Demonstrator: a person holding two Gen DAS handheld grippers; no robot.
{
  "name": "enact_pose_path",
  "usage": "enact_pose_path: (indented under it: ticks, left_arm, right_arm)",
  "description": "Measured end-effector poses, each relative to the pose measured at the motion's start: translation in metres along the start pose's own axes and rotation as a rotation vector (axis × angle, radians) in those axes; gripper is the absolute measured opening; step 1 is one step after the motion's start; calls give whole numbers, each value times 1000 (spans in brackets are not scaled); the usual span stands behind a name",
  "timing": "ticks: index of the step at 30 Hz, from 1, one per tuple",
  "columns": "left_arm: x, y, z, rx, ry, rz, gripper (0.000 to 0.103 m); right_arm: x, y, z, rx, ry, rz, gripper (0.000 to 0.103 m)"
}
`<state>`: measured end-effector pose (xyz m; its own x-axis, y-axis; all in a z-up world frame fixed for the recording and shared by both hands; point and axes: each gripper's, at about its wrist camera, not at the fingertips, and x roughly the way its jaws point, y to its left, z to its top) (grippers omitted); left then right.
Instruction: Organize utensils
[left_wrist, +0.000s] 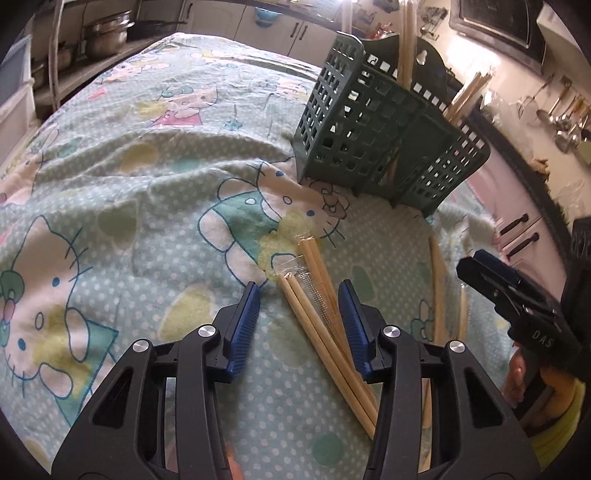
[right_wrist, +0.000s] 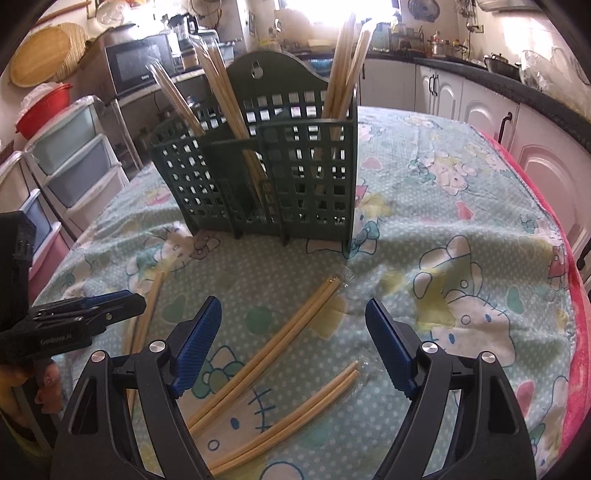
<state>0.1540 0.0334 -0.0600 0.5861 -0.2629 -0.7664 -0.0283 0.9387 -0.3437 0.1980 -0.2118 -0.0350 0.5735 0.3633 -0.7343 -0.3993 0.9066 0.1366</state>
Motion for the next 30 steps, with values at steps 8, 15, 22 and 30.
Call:
enact_pose_path:
  ticks: [8,15,22,30]
  left_arm:
    - [4,10,1,18,-9,37,14]
    - [3,18,2,-12,-8,2,11]
    - [-3,27,4,-70,-12,-43,8]
    - [-22,26,15,-82,-64,-69,7]
  right_arm:
    - [33,-11,13,49,86,-30,70]
    - [51,-6,12,36,112,-89,48]
    - [43,-18,10,94,85,-47,16]
    - [9,-23,10,141,-1,71,12]
